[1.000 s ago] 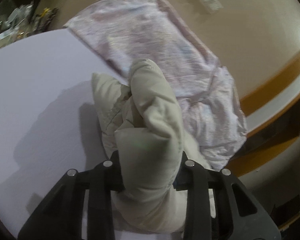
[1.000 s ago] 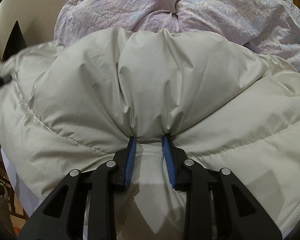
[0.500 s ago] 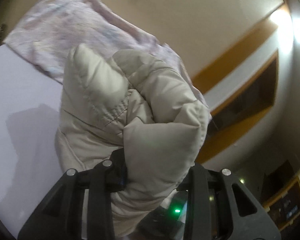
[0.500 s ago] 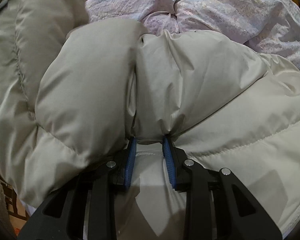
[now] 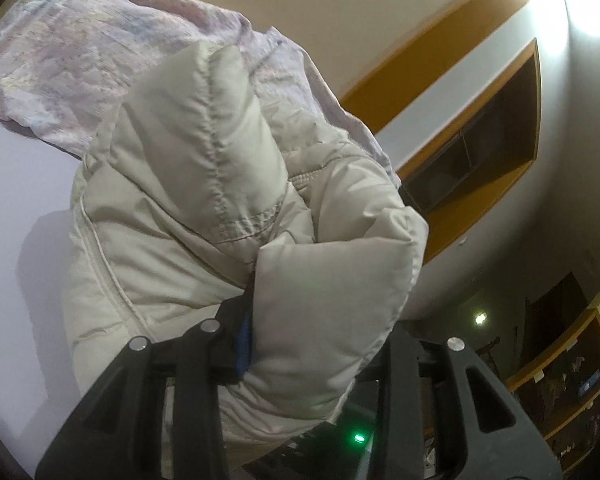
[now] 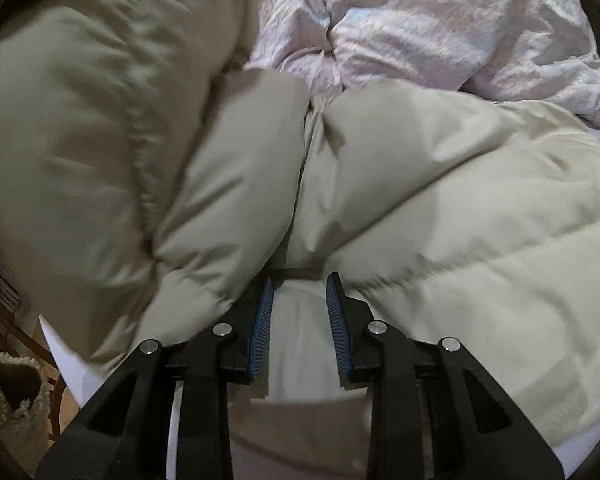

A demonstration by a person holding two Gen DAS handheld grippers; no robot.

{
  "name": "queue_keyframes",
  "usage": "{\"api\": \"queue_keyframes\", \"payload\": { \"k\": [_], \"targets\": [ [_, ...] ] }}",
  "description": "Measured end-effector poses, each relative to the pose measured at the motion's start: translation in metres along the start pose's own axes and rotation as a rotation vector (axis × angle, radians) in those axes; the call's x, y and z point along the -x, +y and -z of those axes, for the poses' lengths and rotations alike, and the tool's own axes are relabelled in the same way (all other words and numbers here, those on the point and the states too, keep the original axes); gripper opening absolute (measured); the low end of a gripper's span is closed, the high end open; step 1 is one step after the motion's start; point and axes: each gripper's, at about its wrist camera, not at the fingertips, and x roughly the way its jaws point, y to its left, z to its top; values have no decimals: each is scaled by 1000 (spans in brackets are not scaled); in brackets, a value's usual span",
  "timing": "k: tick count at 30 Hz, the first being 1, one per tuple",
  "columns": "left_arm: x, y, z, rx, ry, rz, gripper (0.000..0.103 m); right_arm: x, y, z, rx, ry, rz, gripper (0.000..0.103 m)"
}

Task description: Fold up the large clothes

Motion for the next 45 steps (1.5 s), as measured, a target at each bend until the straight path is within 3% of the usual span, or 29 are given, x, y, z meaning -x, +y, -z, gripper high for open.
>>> {"api": "queue_keyframes", "payload": {
  "k": [9,16,22,25,27,29,31,33,40,42,45],
  "targets": [
    [-47,-32,25,-52,97,42,34,48,-48,21,-87,-56,8,30],
    [-85,-48,41,-75,186,76,34,69,-65,36,-103,-89,64,30],
    [-132,-44,52,-56,348,139,34,79,-86,52,-154,-101,102,30],
    [-147,-42,55,-57,412,133,34,81,-92,55,-175,-108,94,30],
    [-144,-44,50,-84,406,116,37,83,-92,58,-177,-110,93,30],
    [-137,-48,45,-96,398,116,46,81,-92,57,-176,-109,95,30],
    [-124,-50,40,-82,393,153,69,78,-92,56,-178,-108,95,30],
    [-108,-57,43,-88,381,167,76,79,-93,59,-181,-109,94,30],
    [-59,-84,45,-136,312,171,79,79,-98,59,-183,-109,95,30],
    [-43,-76,40,-147,266,134,80,79,-97,59,-179,-109,97,30],
    [-23,-56,23,-162,191,22,80,80,-95,61,-179,-109,94,30]
  ]
}}
